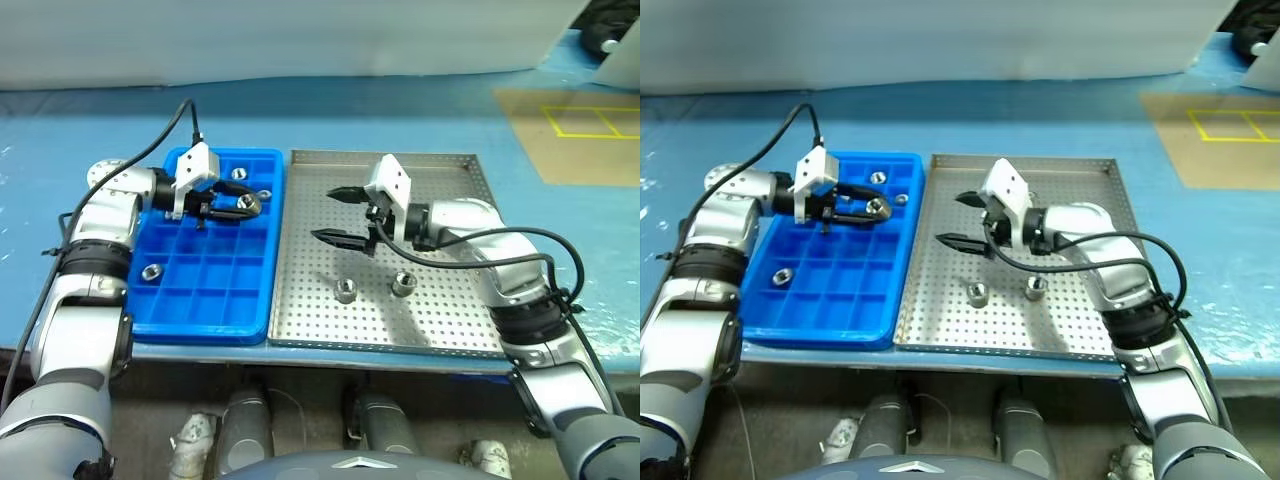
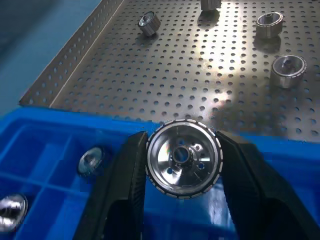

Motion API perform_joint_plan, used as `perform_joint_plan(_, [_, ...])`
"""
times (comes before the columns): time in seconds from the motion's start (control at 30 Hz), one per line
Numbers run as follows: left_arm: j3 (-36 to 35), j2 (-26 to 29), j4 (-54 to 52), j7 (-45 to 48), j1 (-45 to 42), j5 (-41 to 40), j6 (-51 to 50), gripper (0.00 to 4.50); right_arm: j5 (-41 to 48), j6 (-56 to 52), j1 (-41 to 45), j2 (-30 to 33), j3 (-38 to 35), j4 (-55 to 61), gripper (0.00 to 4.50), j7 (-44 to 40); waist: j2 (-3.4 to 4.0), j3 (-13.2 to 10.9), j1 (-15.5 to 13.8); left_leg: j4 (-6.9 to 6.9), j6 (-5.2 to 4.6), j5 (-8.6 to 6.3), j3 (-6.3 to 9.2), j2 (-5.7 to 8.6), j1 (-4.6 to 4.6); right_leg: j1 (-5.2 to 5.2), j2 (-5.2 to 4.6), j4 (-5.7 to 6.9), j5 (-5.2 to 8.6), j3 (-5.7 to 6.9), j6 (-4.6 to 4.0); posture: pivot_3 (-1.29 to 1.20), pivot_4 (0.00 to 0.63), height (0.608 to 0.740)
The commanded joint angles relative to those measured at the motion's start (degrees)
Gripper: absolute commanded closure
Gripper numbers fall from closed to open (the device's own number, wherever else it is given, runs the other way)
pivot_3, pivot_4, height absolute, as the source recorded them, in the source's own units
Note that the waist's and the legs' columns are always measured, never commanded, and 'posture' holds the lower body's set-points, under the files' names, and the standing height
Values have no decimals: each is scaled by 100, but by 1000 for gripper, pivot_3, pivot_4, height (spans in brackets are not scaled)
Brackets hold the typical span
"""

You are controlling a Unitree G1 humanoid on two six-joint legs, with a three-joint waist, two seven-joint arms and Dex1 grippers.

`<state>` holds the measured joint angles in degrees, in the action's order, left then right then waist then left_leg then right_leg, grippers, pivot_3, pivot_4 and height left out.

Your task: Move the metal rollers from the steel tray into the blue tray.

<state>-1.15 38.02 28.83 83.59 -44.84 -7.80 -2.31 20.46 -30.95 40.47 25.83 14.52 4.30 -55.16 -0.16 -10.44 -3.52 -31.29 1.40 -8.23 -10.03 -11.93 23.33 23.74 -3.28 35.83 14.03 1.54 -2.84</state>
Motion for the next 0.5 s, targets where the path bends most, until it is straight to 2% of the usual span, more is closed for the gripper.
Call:
perform_joint_plan(0.03, [-608, 528, -1539, -459, 787, -467, -811, 2714, -104, 534, 460, -392, 285, -589, 277, -490, 0, 0, -110, 2, 11, 6, 2, -1, 4, 6, 3, 4, 4, 3, -7, 150, 150, 740])
perform_joint_plan(0.27, [-1480, 975, -3217, -1292, 2580, -954, -1718, 2714, -301, 1075, 866, -977, 529, -1428, 277, -990, -2, 1, -412, -6, 24, 13, 12, -5, 24, 19, -4, 6, 11, 10, -18, 273, 150, 740])
perform_joint_plan(0.37, [-1677, 680, -3511, -1875, 3161, -1024, -1685, 2714, -449, 1251, 837, -1059, 585, -1659, 277, -1090, -3, 2, -496, -6, 25, 13, 18, -5, 24, 17, -6, 5, 11, 12, -18, 301, 150, 740])
perform_joint_plan(0.5, [-1553, 353, -3309, -2514, 3005, -945, -1492, 2714, -505, 1245, 770, -1036, 484, -1700, 277, -1089, -5, 1, -641, -7, 28, 15, 23, -5, 26, 16, -4, 6, 12, 17, -18, 291, 150, 740])
